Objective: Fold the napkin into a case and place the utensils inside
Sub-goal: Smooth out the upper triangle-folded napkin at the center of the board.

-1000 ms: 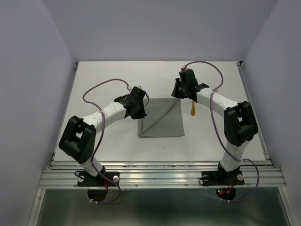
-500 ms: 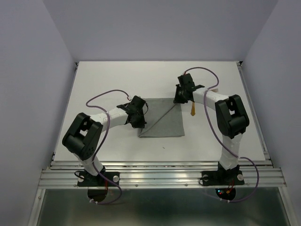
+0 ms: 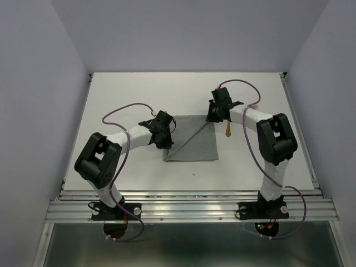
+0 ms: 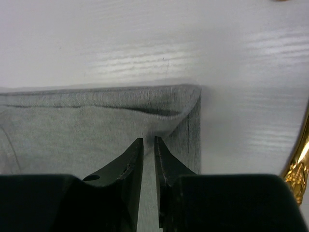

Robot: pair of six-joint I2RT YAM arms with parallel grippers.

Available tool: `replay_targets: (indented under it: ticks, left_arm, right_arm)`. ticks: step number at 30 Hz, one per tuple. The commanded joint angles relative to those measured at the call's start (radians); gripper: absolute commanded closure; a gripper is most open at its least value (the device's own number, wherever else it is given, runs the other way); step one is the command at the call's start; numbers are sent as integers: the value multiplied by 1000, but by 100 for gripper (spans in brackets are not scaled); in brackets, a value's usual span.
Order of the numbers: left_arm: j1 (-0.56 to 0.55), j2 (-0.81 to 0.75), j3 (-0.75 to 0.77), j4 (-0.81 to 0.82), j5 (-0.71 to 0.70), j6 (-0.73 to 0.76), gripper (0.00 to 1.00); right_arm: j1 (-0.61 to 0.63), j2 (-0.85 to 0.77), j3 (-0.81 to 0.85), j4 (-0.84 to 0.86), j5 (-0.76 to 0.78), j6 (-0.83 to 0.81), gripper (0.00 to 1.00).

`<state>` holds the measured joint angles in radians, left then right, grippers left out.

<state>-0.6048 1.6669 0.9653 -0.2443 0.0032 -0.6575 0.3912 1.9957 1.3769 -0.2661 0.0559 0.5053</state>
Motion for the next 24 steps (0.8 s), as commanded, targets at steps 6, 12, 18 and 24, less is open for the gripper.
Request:
replay_targets:
  ticks: [6, 12, 18, 24]
  left_arm:
    - [-1, -50, 81, -21, 57, 33, 100]
    - [-1, 20, 110, 16, 95, 29, 100]
    - [-1, 83, 101, 68, 162, 25, 100]
    - [-1, 97, 156, 57, 178, 44, 100]
  right_arm:
    - [47, -169, -146, 100, -129, 38, 78]
    - [80, -94, -170, 131, -122, 52, 78]
    - [80, -55, -162, 100, -94, 13, 78]
    - [80, -152, -173, 88, -93, 15, 78]
